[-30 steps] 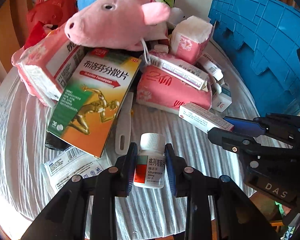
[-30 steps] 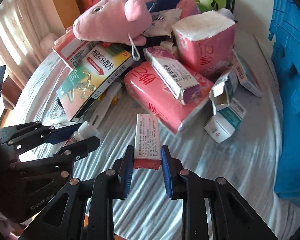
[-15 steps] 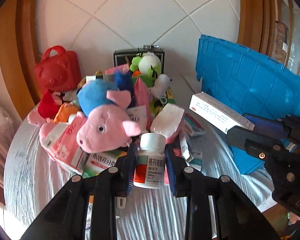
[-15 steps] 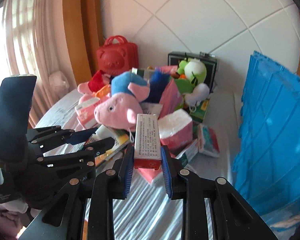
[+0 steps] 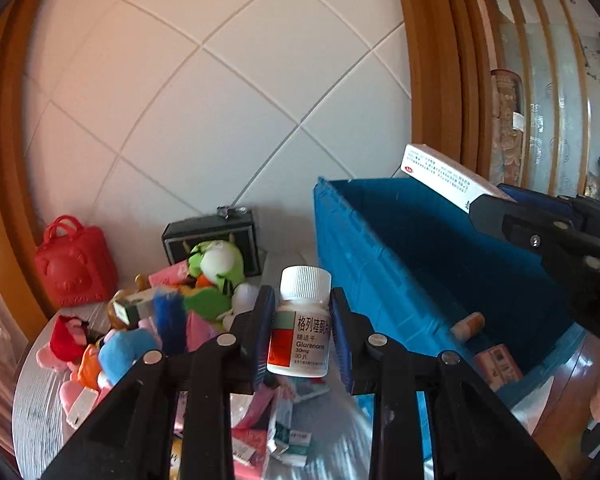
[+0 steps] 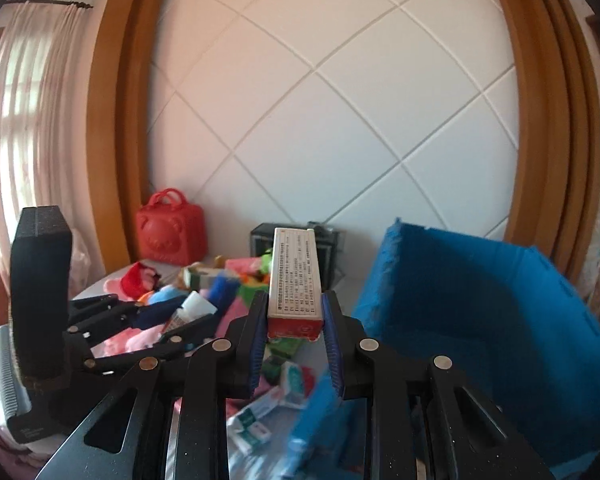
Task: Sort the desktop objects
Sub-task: 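Carry bottle and box into the blue crate and open both tools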
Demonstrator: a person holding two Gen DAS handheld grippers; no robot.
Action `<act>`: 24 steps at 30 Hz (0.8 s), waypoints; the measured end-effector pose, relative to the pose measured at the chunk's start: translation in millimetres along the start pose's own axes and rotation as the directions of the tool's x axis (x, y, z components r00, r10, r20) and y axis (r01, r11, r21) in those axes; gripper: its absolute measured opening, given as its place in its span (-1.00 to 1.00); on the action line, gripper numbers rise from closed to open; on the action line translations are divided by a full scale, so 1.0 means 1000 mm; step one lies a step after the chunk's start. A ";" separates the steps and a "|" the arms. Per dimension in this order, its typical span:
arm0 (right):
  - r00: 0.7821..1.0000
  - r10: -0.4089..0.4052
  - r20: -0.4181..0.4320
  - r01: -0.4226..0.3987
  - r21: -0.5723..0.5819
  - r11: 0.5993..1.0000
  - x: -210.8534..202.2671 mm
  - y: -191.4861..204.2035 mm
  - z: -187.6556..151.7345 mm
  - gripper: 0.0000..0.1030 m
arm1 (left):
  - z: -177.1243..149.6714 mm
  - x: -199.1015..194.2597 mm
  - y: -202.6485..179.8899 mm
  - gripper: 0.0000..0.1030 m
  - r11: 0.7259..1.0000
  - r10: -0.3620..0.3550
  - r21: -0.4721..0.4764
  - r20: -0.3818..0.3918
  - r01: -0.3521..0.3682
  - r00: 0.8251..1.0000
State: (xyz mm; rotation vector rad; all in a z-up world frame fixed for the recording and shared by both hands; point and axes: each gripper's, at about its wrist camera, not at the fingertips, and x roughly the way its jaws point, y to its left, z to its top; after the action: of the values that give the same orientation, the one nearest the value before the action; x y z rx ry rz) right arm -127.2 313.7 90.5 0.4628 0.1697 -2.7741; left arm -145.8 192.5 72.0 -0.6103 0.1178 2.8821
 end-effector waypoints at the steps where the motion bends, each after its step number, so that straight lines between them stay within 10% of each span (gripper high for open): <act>1: 0.999 -0.033 0.001 0.033 -0.007 0.999 -0.002 -0.016 0.007 -0.50 | 0.013 0.002 -0.011 -0.47 1.000 -0.023 0.001 0.009 0.023 1.000; 6: 0.987 -0.145 -0.071 0.147 0.019 0.989 0.014 -0.101 0.027 -0.50 | 0.080 0.041 -0.071 -0.47 0.993 -0.115 0.008 -0.025 0.115 0.993; 13: 0.936 -0.230 -0.266 0.263 0.097 0.960 0.079 -0.216 0.008 -0.50 | 0.112 0.164 -0.143 -0.47 0.986 -0.166 -0.025 -0.264 0.165 0.950; 17: 0.874 -0.245 -0.419 0.319 0.116 0.941 0.130 -0.267 -0.027 -0.50 | 0.083 0.237 -0.181 -0.47 0.988 -0.117 0.041 -0.446 0.151 0.887; 20: 0.804 -0.167 -0.571 0.322 0.182 0.929 0.162 -0.289 -0.068 -0.50 | 0.058 0.266 -0.188 -0.47 0.985 -0.107 0.045 -0.594 0.166 0.797; 24: 0.719 -0.121 -0.684 0.315 0.165 0.935 0.176 -0.287 -0.094 -0.50 | 0.044 0.271 -0.188 -0.47 0.983 -0.110 0.040 -0.648 0.179 0.753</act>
State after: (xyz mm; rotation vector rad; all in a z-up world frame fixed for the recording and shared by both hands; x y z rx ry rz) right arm -352.7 547.4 -38.7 1.6097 -0.0034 -2.7230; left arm -367.3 427.7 -5.6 -1.4959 0.2935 2.3679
